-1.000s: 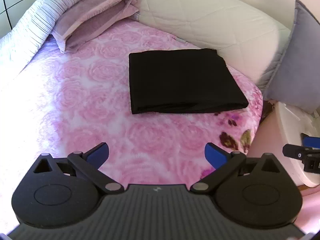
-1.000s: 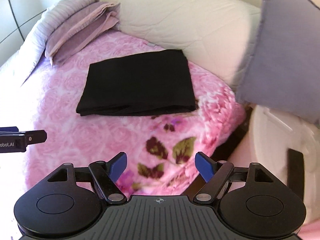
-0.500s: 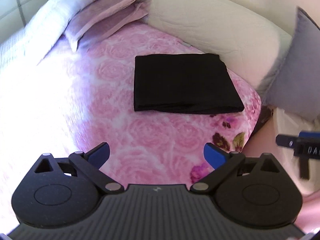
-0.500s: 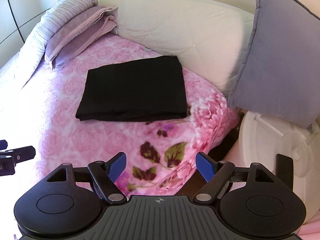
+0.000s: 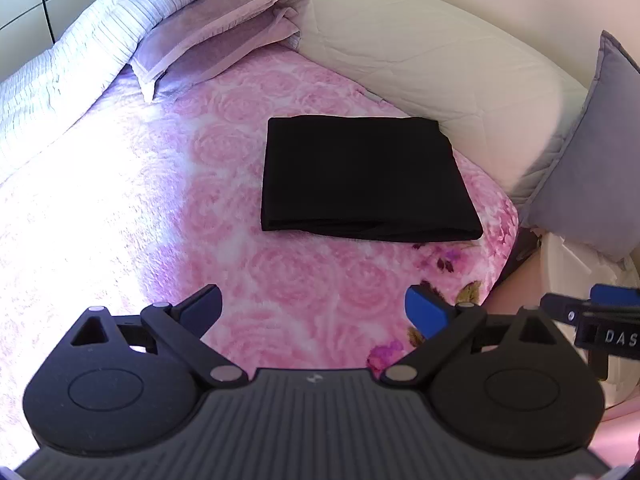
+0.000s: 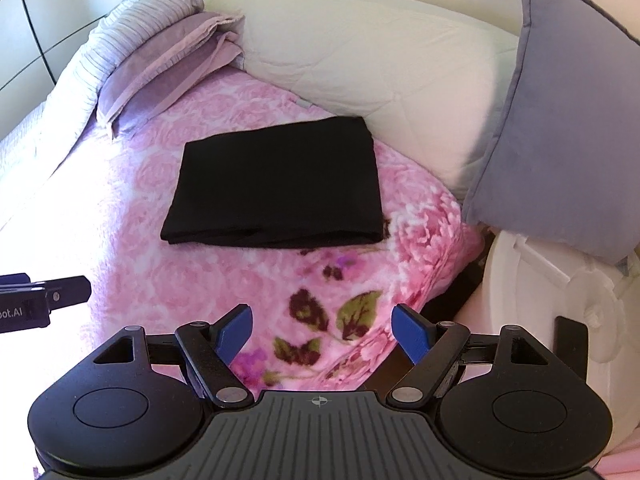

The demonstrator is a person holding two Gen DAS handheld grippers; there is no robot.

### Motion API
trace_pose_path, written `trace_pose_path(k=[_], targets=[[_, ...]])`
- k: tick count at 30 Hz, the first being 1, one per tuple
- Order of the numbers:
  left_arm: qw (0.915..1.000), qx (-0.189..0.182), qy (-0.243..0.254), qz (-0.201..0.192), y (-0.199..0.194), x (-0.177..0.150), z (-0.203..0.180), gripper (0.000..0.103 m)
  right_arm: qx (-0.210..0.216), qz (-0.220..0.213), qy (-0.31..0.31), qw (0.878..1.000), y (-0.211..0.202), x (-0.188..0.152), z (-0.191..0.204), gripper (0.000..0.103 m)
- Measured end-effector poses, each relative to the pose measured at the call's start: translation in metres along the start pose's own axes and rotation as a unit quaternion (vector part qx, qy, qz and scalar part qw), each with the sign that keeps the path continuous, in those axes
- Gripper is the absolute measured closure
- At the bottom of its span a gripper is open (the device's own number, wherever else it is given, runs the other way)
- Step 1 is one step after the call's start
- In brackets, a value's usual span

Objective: Fold clothes

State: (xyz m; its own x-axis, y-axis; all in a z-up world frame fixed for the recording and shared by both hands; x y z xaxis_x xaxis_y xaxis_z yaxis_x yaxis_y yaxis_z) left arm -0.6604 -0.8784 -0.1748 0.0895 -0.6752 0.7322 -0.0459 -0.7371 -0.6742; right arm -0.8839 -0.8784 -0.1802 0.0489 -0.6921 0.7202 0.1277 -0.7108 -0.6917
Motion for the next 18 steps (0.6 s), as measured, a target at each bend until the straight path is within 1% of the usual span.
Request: trace_pose_path(k=[3,8,11,14,18], targets=[[1.0,0.0,-0.001,-0.001,0.005,-0.004,0.001,0.006,0.001,0.009,0.005,1.0,0.003,-0.004,0.0,0.023],[1.0,0.001,-0.003,-0.003,0.014,-0.01,0.004,0.006,0.003,-0.005,-0.007,1.0,0.013,-0.012,0.003,0.023],[1.0,0.001,0.0,-0.001,0.021,-0.016,0.005,0.006,0.003,0.008,-0.003,1.0,0.026,-0.024,0.005,0.023],[1.0,0.0,0.005,0.006,0.033,-0.028,0.009,0.006,-0.002,0.019,0.009,1.0,0.044,-0.037,0.006,0.023],[0.9999,-0.001,-0.001,0.016,0.053,-0.047,0.015,0.008,-0.004,0.031,0.019,0.999,0.065,-0.052,0.01,0.023]])
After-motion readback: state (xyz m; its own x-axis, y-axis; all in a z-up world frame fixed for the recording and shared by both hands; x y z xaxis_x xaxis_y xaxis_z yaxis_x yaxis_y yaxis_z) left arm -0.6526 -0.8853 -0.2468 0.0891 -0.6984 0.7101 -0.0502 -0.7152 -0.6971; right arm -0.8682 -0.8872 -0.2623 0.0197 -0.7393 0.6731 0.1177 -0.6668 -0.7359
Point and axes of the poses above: each gripper's, at about its wrist camera, not at the fingertips, and y roughly the way its jaws point, z to its left, x to its top, the point moved 6 cm from there along y, roughly the way its jaws point, and after that the axes turned 14 degrees about -z, right-handed, at the moved point
